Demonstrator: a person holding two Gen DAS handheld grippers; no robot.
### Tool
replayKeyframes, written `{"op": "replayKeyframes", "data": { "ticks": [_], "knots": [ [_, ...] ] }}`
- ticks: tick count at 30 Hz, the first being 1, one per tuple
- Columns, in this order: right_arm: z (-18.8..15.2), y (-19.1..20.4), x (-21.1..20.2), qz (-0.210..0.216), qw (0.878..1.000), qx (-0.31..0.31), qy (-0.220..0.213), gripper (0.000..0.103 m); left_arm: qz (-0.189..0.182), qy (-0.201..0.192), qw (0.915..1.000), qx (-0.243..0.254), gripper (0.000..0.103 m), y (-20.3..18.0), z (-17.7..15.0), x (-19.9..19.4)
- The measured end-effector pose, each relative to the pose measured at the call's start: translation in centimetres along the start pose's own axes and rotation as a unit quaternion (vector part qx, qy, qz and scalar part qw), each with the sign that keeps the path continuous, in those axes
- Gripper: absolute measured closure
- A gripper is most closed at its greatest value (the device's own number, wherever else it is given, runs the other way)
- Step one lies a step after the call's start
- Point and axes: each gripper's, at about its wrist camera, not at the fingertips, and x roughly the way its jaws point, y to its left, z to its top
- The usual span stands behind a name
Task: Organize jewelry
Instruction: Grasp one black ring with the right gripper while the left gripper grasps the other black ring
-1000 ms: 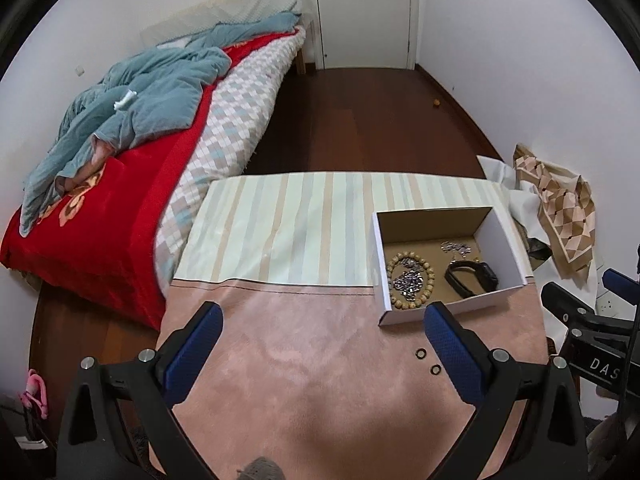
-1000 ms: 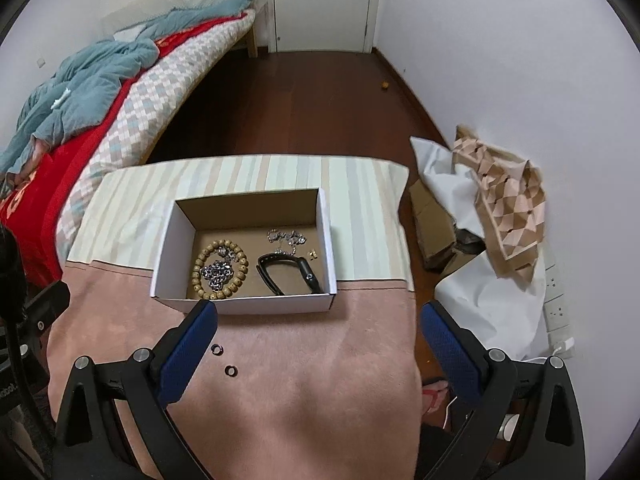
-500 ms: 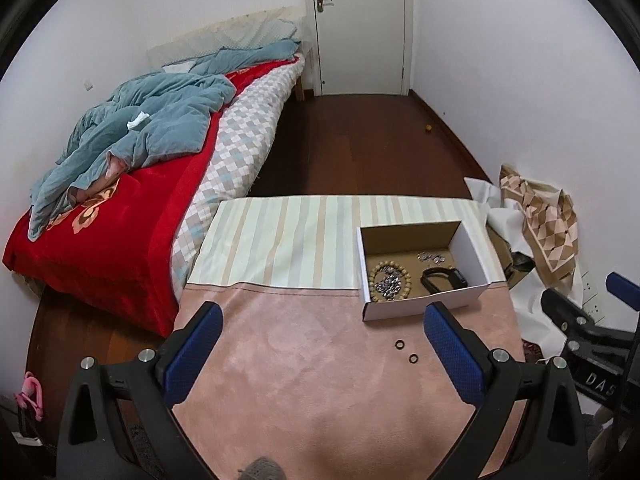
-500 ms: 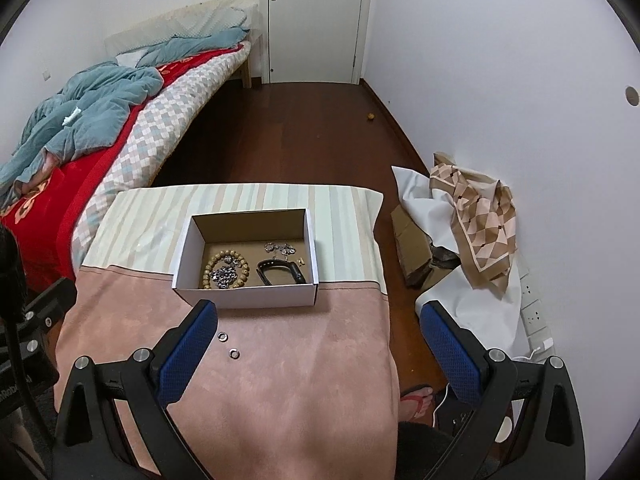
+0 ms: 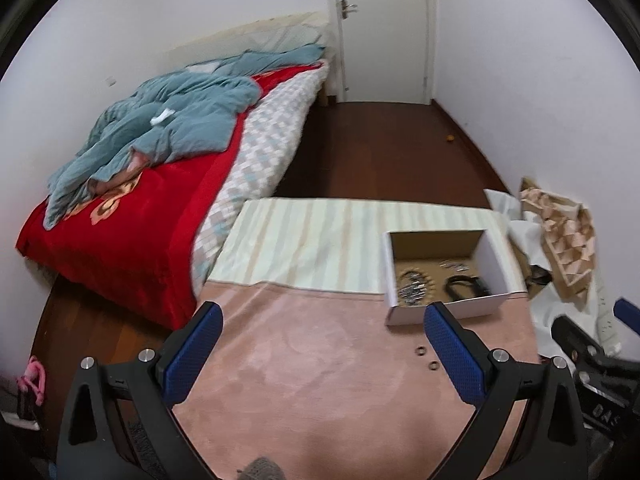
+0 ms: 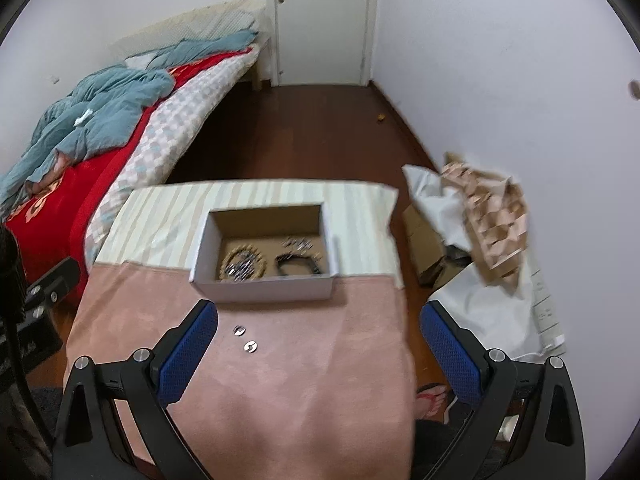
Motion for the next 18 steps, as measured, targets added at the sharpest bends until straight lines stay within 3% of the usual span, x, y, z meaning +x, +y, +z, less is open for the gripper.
{"op": "replayKeyframes", "data": {
  "ticks": [6, 11, 16, 18],
  "knots": [
    [-3.9, 1.8, 8.0, 0.027, 0.998, 0.002, 0.065, 0.001, 0.061, 0.052, 0.9968, 0.000, 0.000, 1.8, -3.4, 5.7],
    [-6.8, 3.6, 14.1, 0.064, 0.992, 0.004, 0.108, 0.034, 0.096, 0.106, 0.9896, 0.012, 0.000, 2.8, -6.4, 10.3],
    [-8.7, 5.7, 17.5, 0.070, 0.990, -0.021, 0.119, 0.049, 0.106, 0.137, 0.9848, 0.012, 0.000, 3.7, -8.3, 12.6],
    [-9.2, 6.6, 17.7, 0.054, 0.993, -0.044, 0.100, 0.059, 0.108, 0.144, 0.9836, 0.012, 0.000, 3.8, -8.7, 13.1]
  ]
}}
